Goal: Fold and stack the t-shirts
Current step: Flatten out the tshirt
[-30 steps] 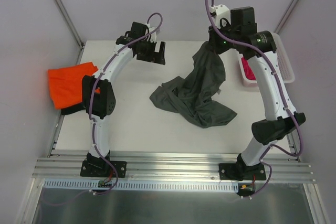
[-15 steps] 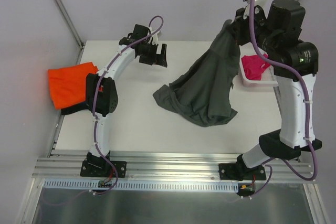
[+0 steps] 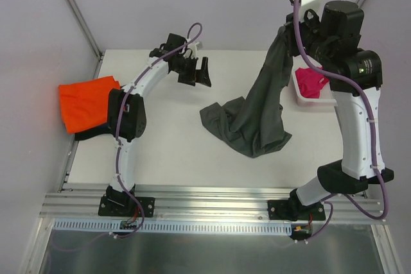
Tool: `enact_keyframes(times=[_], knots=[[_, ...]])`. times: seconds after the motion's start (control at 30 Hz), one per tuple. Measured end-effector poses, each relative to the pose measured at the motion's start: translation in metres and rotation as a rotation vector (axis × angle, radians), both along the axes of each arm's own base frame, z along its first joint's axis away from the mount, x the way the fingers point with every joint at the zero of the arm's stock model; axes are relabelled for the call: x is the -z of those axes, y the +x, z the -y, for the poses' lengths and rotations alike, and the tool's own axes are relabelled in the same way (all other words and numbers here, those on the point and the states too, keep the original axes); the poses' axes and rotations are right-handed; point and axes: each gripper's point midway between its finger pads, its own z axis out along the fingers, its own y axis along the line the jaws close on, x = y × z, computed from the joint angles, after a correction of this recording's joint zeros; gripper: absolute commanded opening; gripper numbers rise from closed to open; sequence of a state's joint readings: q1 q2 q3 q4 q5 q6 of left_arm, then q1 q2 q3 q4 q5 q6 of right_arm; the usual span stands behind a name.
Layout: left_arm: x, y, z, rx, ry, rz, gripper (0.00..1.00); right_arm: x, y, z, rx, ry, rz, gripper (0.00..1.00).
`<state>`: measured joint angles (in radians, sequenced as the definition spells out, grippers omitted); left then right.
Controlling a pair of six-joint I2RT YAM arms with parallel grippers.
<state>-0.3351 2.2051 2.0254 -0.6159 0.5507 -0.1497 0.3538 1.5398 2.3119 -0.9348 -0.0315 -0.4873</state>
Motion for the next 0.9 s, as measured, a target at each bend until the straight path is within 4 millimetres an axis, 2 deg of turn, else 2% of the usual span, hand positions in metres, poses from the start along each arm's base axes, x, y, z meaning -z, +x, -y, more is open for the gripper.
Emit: enact_keyframes(times=[0.27, 0.43, 0.63, 0.9], knots=[[0.04, -0.028, 0.039, 0.084, -0.069, -0.164, 0.87, -0.001, 0.007, 0.012, 0.062, -0.017, 0.009, 0.01], [0.055, -0.04, 0.063, 0.132, -0.094, -0.214, 0.8, -0.019, 0.017, 0.017, 0.094, -0.017, 0.071, 0.01], [0.05, -0.053, 0.088, 0.188, -0.129, -0.22, 0.78, -0.017, 0.019, 0.021, 0.113, -0.027, 0.068, 0.0], [0.036, -0.057, 0.105, 0.221, -0.152, -0.19, 0.78, -0.017, 0.02, 0.025, 0.123, -0.025, 0.065, 0.0]])
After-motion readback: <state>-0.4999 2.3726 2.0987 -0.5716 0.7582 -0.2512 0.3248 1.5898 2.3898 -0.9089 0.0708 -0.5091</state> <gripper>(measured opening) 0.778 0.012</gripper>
